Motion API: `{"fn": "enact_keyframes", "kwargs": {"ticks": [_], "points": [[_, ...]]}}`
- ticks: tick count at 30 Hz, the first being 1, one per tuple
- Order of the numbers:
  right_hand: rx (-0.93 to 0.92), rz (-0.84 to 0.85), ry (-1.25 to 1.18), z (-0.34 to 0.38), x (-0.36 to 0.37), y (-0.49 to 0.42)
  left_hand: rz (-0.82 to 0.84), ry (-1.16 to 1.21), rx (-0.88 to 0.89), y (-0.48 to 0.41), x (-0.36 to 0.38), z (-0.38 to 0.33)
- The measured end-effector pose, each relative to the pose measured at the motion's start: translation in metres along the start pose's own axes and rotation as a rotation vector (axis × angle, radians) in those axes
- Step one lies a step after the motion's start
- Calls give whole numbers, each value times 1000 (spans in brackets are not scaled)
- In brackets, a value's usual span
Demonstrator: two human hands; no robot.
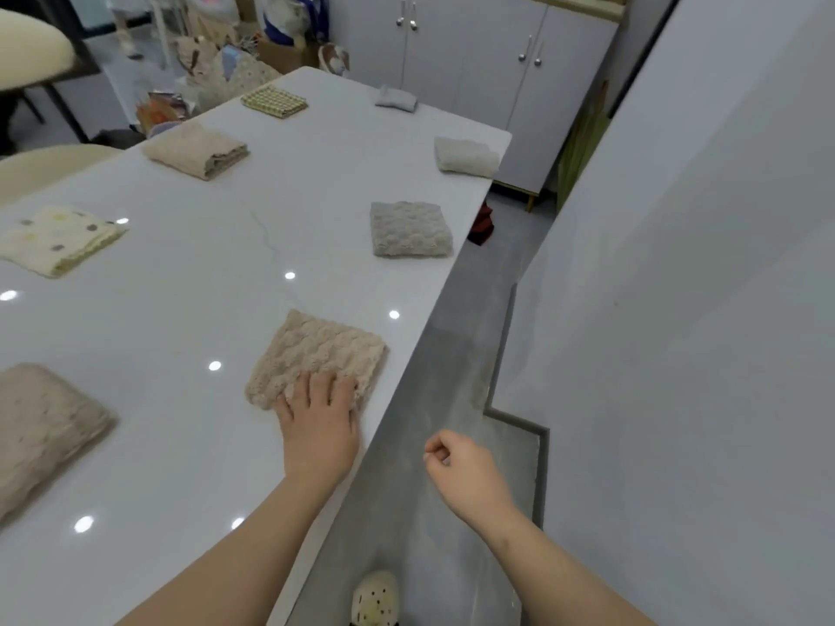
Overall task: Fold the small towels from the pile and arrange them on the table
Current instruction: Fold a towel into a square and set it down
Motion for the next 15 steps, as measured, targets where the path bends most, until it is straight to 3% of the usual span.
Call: {"fn": "enact_keyframes", "kwargs": {"ticks": [6,12,15], "points": [[-124,80,55,36,-12,-49,1,16,-85,-27,-28,40],[-241,141,85,77,-20,-86,151,11,-200,-26,-46,39],[-280,220,121,90,-19,-103,57,-28,-249,-38,-72,37]]}}
Point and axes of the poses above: each hand's wrist, its own y-axis away from the middle knuckle, its own x-axis out of the palm, z = x × y, the point moved 5 cm from there along -y, towards the middle knuckle, and after that the axes turned 14 degrees about z, right-handed, at the moved point
